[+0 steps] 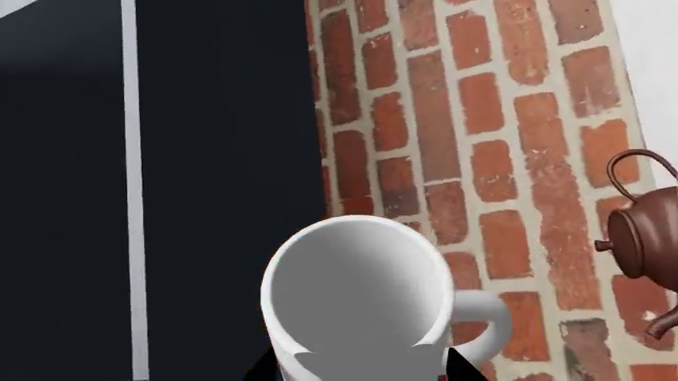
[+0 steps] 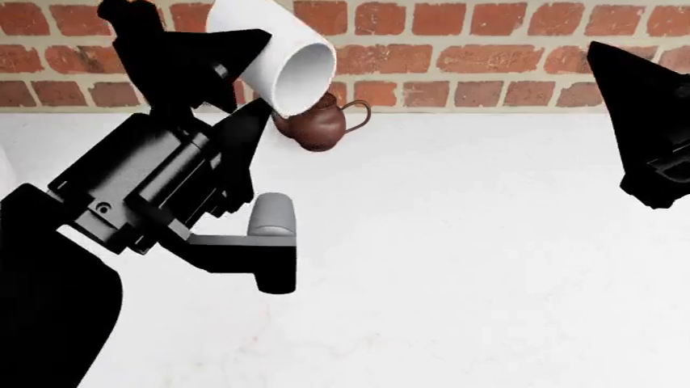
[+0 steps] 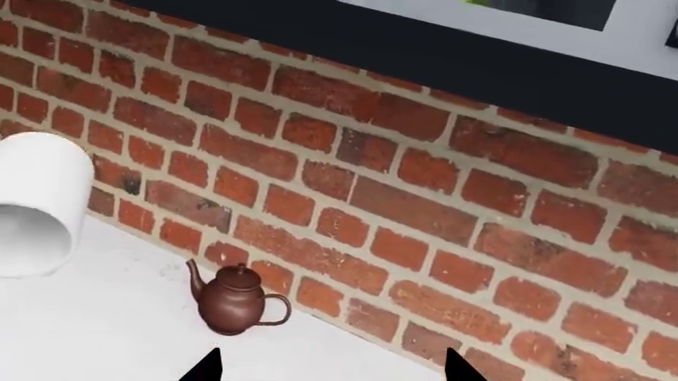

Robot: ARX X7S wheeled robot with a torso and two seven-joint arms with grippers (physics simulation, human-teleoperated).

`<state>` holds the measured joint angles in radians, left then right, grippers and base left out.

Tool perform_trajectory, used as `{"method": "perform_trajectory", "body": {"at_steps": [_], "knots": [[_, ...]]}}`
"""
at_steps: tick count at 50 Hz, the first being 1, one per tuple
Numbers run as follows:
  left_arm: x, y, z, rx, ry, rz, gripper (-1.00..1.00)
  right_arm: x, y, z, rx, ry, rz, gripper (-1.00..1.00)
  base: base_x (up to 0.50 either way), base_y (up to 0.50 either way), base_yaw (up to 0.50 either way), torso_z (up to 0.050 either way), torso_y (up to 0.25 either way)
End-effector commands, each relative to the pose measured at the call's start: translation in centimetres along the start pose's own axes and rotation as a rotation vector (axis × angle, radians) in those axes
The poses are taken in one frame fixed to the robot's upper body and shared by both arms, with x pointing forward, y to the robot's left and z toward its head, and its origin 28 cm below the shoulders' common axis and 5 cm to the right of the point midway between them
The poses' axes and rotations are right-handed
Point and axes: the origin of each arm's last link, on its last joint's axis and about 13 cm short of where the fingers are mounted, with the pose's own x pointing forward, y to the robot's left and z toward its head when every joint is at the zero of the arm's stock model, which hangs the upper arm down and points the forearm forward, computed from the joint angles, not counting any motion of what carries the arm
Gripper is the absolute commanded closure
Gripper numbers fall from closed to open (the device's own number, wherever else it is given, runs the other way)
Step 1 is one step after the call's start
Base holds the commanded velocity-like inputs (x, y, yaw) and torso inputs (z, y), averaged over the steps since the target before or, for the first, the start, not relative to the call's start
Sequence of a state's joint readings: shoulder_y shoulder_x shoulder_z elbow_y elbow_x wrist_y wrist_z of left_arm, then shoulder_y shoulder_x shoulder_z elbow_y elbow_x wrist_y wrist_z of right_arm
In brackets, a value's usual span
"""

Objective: A wet mug is on the counter and needs to be dried. Pick it up and place it upside down in the open cabinet.

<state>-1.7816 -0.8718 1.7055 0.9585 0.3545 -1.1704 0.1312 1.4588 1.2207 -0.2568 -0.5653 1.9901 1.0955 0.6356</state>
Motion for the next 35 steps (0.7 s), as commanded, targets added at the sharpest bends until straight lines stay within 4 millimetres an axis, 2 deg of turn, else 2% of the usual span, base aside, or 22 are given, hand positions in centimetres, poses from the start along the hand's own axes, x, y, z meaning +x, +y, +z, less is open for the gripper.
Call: {"method": "perform_trajectory", "body": {"at_steps": [1,7,19,35], "knots": [[0.5,2.4,-0.7,0.149,0.001,0.101,1.00,0.4,-0.5,1.6,0.024,0.007,0.112,-1.00,0.00,0.00,0.00,0.000,0.000],[0.8,3.4,-1.0,0.300,-0.005,0.134,1.00,0.8,-0.9,2.3,0.010,0.038,0.166,-1.00,0.00,0.00,0.00,0.000,0.000],[1.7,3.2,-2.2,0.635,-0.026,0.207,1.00,0.0,-1.5,3.1,-0.005,0.094,0.232,-1.00,0.00,0.00,0.00,0.000,0.001],[2.2,1.8,-3.2,0.849,-0.069,0.347,1.00,-0.3,-2.1,3.5,0.019,0.100,0.272,-1.00,0.00,0.00,0.00,0.000,0.000]]}}
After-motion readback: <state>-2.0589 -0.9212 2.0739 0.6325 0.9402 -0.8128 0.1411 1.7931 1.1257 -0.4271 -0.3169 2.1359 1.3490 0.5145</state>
